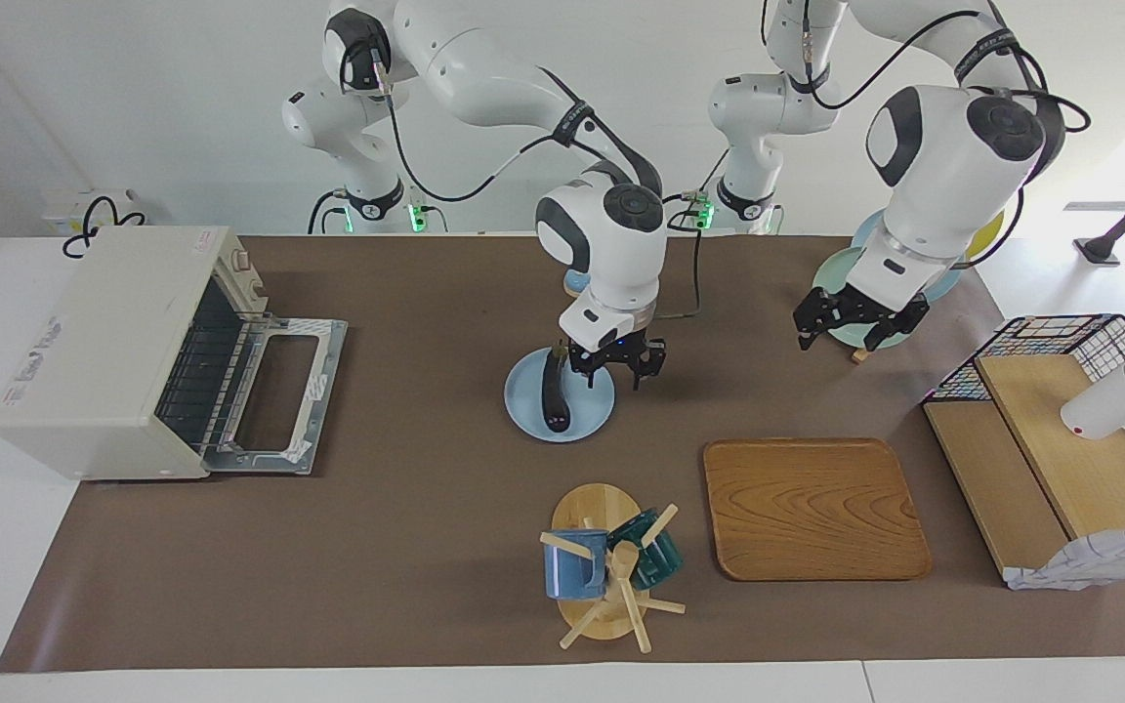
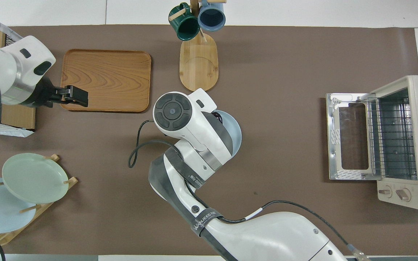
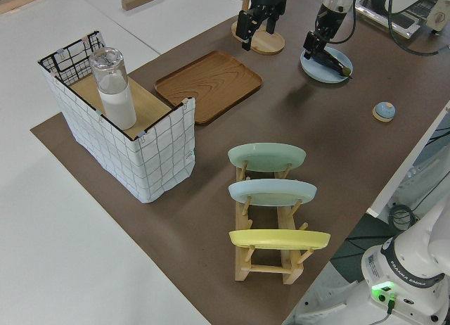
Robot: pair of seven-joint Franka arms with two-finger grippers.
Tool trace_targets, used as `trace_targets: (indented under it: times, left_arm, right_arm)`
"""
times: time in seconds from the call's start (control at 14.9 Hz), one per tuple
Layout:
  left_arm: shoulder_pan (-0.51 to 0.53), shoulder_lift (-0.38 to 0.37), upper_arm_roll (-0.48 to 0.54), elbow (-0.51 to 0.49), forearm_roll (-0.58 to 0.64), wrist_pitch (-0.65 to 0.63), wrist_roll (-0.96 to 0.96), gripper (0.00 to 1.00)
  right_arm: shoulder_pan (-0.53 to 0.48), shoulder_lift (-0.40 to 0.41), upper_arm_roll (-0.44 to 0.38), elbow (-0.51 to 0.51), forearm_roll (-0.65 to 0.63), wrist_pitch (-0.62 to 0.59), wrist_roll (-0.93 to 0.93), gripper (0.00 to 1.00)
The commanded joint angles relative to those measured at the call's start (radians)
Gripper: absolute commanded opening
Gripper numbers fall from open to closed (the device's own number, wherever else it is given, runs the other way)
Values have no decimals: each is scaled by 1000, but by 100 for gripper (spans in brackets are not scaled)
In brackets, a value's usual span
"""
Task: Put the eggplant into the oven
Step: 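Grasp the eggplant with the right gripper while the left gripper withdraws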
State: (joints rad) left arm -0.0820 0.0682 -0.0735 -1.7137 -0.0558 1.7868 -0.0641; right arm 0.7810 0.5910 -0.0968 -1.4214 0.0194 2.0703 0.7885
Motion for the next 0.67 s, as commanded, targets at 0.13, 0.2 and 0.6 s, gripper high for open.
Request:
trace_targets:
  times: [0.13,0.2,0.6]
  left_arm:
    - [11,-50,-5,-7,25,-82,13,100]
    - [10,-57,-5,3,28,-107,13,100]
    - [-30,-79,26,66,31,-262,6,100]
  right_arm:
    - [38,-2,-6,-114,-24,110,20,51]
    - [40,-2,-6,-120,-38,108,20,46]
    - [49,-28,-6,-205,-70,119,20,12]
